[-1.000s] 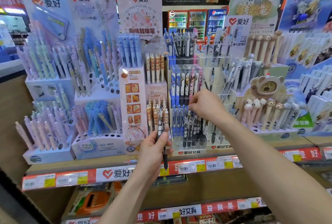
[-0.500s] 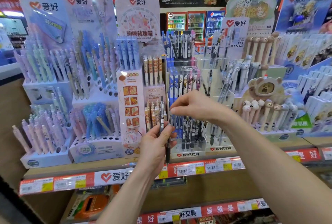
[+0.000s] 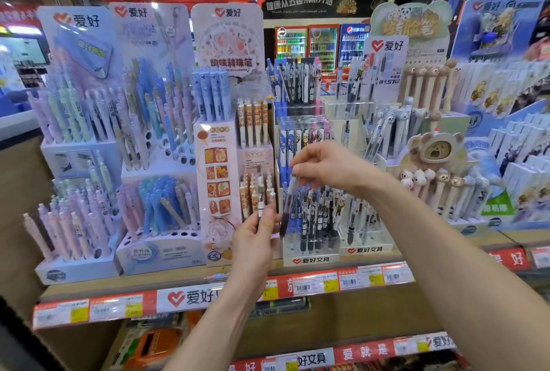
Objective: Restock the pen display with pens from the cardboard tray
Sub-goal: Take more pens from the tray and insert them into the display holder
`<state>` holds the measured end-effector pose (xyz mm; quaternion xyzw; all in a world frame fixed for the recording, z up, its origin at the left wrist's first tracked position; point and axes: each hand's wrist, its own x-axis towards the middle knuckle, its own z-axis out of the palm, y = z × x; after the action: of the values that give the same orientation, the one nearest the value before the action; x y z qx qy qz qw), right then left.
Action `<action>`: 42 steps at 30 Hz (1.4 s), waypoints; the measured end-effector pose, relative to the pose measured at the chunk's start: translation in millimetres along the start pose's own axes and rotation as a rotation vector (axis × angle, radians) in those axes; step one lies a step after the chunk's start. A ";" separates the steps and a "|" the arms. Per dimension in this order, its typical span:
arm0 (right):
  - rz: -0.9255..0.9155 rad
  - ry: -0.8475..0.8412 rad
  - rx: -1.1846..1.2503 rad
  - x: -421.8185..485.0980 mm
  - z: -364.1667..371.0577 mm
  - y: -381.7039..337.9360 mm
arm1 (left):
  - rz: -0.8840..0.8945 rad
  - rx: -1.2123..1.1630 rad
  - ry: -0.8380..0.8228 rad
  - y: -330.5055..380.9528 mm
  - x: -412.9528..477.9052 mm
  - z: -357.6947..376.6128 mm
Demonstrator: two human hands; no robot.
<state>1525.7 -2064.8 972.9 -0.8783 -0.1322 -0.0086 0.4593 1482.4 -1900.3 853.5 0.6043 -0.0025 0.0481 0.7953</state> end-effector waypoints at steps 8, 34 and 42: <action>-0.083 0.281 -0.145 12.4 -7.3 2.8 | 0.011 0.254 0.025 -18.1 -1.3 -10.6; 0.024 0.236 -0.356 25.4 15.0 24.5 | 0.044 0.117 0.026 -30.1 2.3 -20.2; 0.121 0.149 -0.435 25.5 26.6 38.6 | 0.064 0.094 0.034 -28.8 8.4 -18.1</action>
<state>1556.7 -2058.6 930.0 -0.9599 -0.0401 -0.0741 0.2674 1492.0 -1890.0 821.4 0.6396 -0.0059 0.0840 0.7641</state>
